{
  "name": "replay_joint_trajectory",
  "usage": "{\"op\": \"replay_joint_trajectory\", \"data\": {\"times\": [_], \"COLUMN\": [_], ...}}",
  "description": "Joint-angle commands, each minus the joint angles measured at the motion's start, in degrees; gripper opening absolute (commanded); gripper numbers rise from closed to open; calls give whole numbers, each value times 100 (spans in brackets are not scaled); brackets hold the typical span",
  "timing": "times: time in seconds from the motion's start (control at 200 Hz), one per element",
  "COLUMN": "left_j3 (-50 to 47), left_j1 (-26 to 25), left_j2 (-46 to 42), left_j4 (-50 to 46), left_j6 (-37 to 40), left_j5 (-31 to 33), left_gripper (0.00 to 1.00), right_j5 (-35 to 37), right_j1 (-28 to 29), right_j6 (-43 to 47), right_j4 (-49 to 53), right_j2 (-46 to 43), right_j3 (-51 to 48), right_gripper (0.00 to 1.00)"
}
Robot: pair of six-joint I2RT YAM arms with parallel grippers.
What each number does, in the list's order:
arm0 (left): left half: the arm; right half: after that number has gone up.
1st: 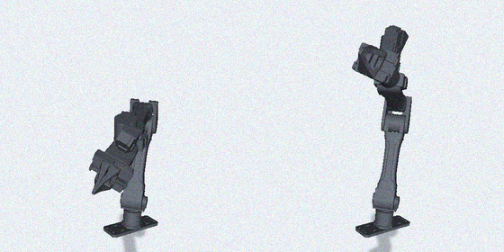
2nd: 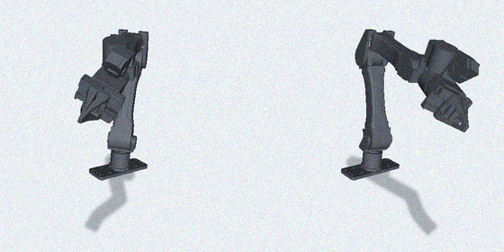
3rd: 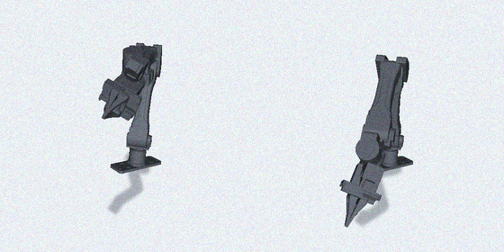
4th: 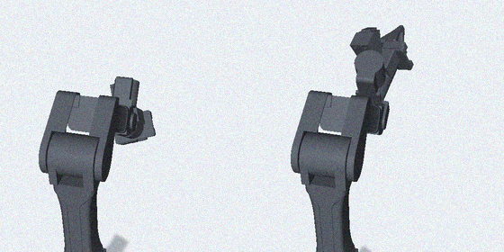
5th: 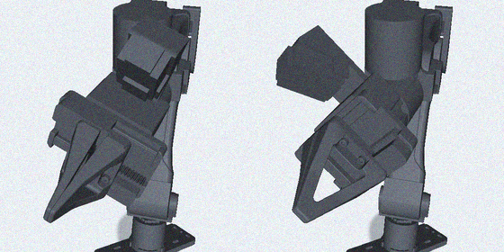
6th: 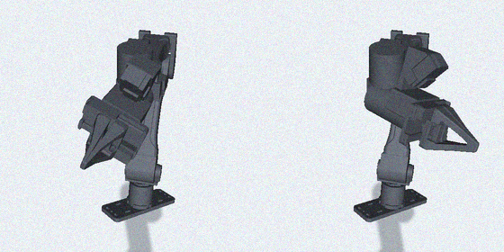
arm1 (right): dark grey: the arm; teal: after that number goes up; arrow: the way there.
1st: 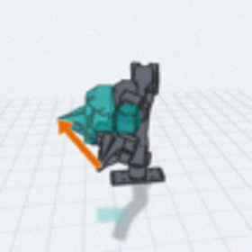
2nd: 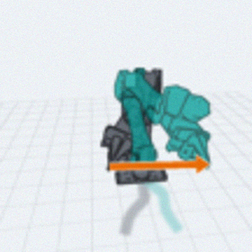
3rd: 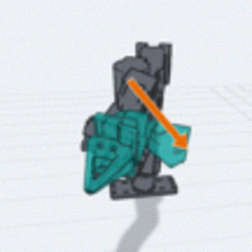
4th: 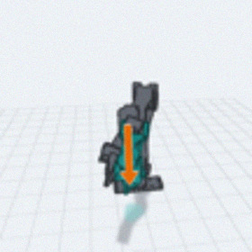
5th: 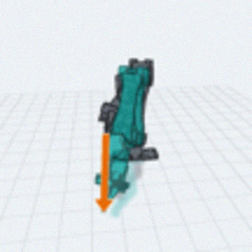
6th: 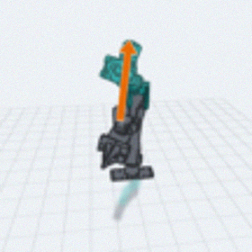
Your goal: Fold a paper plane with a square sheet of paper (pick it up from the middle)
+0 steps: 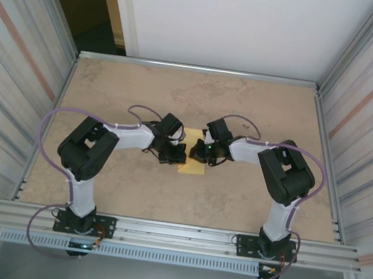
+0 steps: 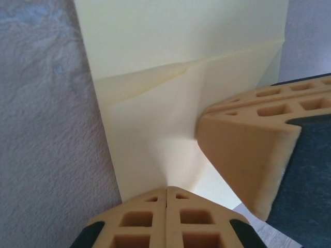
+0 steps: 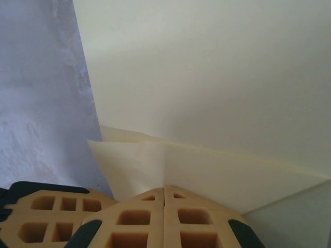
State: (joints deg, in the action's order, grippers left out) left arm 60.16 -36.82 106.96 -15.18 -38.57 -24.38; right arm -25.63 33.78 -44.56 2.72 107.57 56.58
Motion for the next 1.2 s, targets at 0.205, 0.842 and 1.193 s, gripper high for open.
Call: {"op": "replay_joint_trajectory", "data": {"times": [0.205, 0.842, 1.193], "left_j3": [138, -181, -569], "left_j1": [26, 26, 26], "left_j2": [-142, -111, -78], "left_j4": [-595, 582, 451], "left_j6": [252, 75, 252], "left_j5": [21, -763, -519], "left_gripper": [4, 2, 1], "right_j5": [40, 136, 188], "right_j1": [-149, -205, -234], "right_j6": [68, -44, -86], "right_j4": [124, 194, 229], "right_j2": [169, 300, 333], "right_j3": [-361, -472, -490], "right_gripper": [0, 0, 0]}}
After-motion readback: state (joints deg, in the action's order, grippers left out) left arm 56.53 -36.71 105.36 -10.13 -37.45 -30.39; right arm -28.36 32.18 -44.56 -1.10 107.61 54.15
